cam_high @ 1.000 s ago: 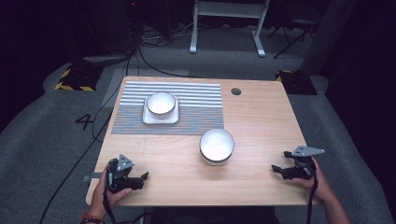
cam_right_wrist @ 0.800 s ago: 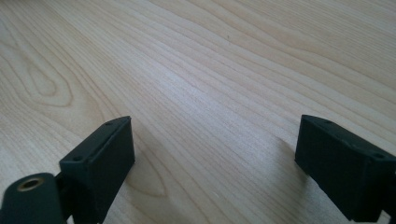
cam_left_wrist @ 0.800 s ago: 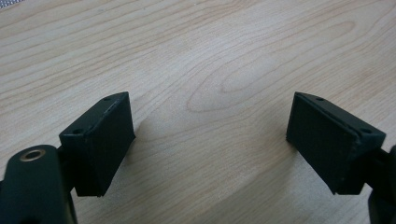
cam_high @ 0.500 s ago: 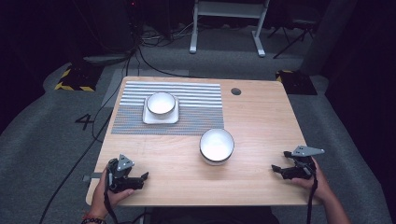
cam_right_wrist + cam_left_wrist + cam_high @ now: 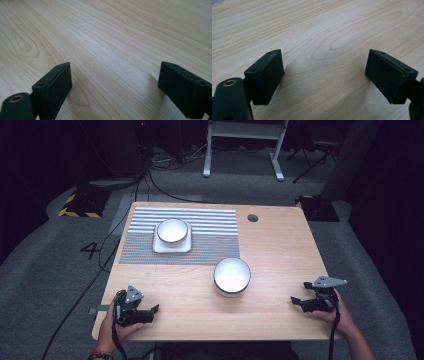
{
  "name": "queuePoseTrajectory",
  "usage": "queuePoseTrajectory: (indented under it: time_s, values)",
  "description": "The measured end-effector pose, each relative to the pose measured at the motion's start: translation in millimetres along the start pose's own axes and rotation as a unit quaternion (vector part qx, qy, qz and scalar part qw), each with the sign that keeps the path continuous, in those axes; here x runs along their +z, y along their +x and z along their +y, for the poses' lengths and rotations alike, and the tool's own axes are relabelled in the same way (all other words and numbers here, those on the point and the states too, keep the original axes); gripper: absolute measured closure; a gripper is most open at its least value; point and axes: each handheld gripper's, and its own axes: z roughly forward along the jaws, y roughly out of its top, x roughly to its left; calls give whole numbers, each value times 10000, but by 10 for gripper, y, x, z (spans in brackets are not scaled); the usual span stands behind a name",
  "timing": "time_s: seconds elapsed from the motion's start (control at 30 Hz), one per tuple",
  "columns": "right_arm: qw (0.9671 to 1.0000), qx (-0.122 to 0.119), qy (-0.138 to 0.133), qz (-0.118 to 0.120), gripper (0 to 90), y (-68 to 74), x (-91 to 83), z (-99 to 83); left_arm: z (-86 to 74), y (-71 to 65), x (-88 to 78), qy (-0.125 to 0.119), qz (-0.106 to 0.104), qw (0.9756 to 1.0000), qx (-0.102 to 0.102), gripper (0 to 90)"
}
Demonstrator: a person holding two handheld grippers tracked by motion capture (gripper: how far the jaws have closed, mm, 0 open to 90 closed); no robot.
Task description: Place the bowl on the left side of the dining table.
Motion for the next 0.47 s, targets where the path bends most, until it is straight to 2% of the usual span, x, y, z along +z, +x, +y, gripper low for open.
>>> queuePoseTrajectory:
  time_s: [0.47]
  values:
    - [10000, 1, -6, -2, 120, 0, 1, 0, 0, 1, -1, 0, 13, 10000, 5, 153]
